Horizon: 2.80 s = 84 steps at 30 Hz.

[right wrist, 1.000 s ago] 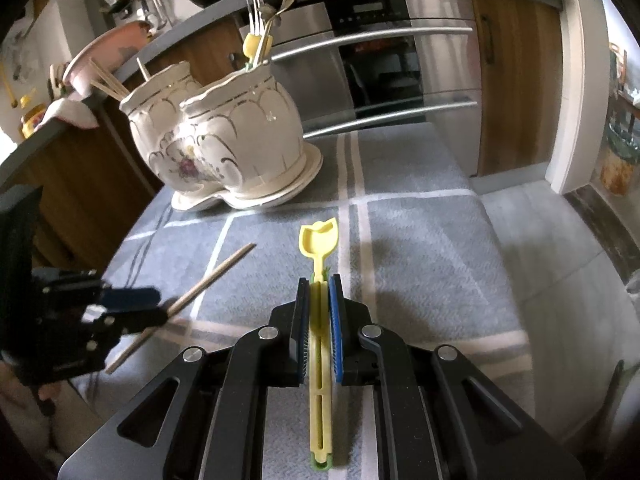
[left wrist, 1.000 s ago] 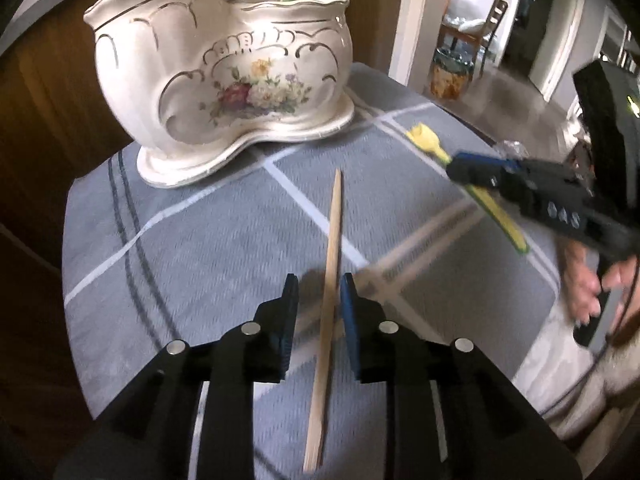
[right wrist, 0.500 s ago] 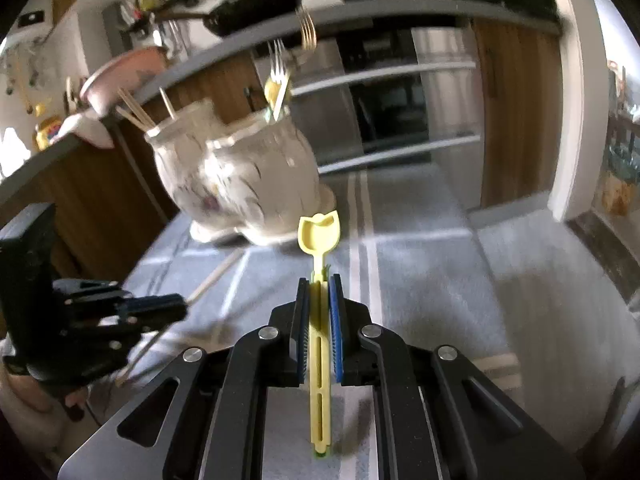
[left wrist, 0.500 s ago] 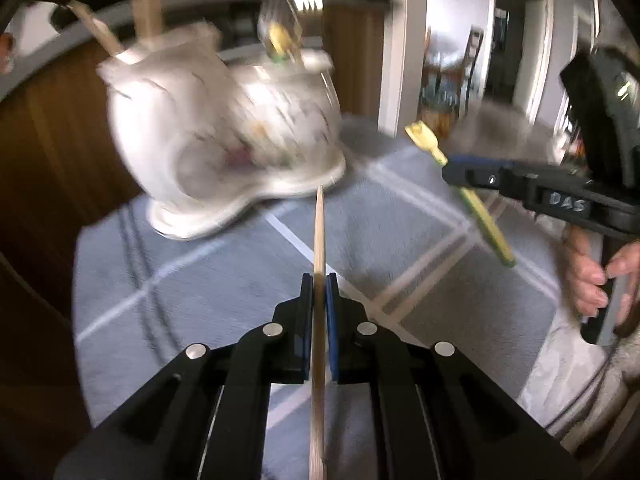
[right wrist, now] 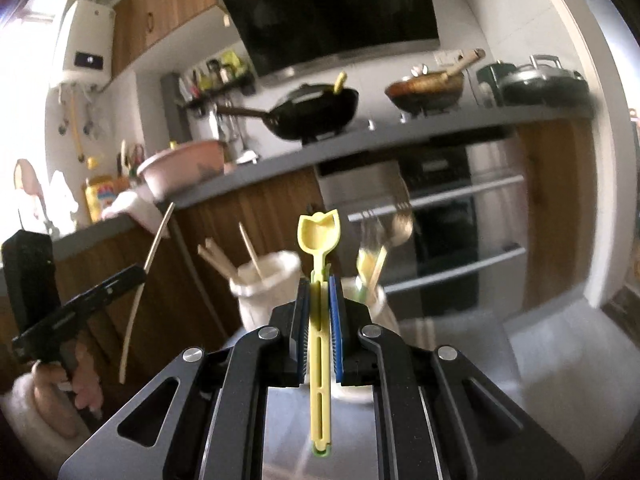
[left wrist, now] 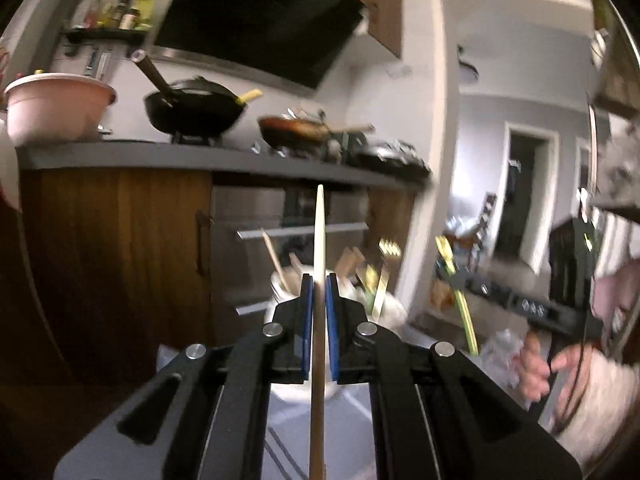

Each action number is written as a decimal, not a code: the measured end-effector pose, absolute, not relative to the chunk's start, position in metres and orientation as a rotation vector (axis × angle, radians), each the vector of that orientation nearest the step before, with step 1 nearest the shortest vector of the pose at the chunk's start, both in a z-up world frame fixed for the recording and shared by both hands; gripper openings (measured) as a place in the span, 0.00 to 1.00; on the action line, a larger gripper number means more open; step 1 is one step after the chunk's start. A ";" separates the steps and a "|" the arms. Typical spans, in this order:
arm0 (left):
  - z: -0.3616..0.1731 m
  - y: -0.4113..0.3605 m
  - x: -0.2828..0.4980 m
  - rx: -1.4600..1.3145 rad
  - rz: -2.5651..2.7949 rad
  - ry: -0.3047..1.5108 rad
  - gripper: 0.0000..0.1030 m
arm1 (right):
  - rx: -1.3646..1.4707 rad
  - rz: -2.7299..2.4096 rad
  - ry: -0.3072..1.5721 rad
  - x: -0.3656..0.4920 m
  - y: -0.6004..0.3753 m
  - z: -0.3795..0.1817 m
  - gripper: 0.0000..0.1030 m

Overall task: Organize utensils
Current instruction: 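Drop the chopstick into the tall cup with left tool while right drops yellow tong in short cup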

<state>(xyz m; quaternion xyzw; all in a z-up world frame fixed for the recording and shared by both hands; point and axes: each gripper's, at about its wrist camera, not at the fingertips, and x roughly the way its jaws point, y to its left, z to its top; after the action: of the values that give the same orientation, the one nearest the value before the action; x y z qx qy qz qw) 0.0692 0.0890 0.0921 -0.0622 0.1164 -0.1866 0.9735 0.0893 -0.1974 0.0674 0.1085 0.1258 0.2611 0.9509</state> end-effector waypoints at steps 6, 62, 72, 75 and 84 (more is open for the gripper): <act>0.115 0.103 0.119 -0.195 -0.357 0.190 0.06 | 0.274 0.545 0.200 0.123 -0.189 0.081 0.11; 0.101 0.098 0.114 -0.165 -0.358 0.148 0.81 | 0.134 0.548 0.271 0.123 -0.168 0.032 0.52; 0.068 0.084 0.052 -0.092 -0.244 0.206 0.95 | 0.026 0.472 0.257 0.069 -0.182 0.018 0.89; 0.056 0.073 0.044 -0.035 -0.214 0.236 0.95 | 0.025 0.438 0.261 0.060 -0.193 0.010 0.92; 0.018 0.058 0.045 0.020 -0.163 0.336 0.95 | 0.053 0.366 0.209 0.056 -0.208 0.006 0.94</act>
<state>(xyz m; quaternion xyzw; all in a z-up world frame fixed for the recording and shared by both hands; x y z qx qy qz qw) 0.0446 0.0579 0.0175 0.0099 0.1672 -0.0812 0.9825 0.0562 -0.2082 0.0057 0.0263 0.1037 0.1816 0.9775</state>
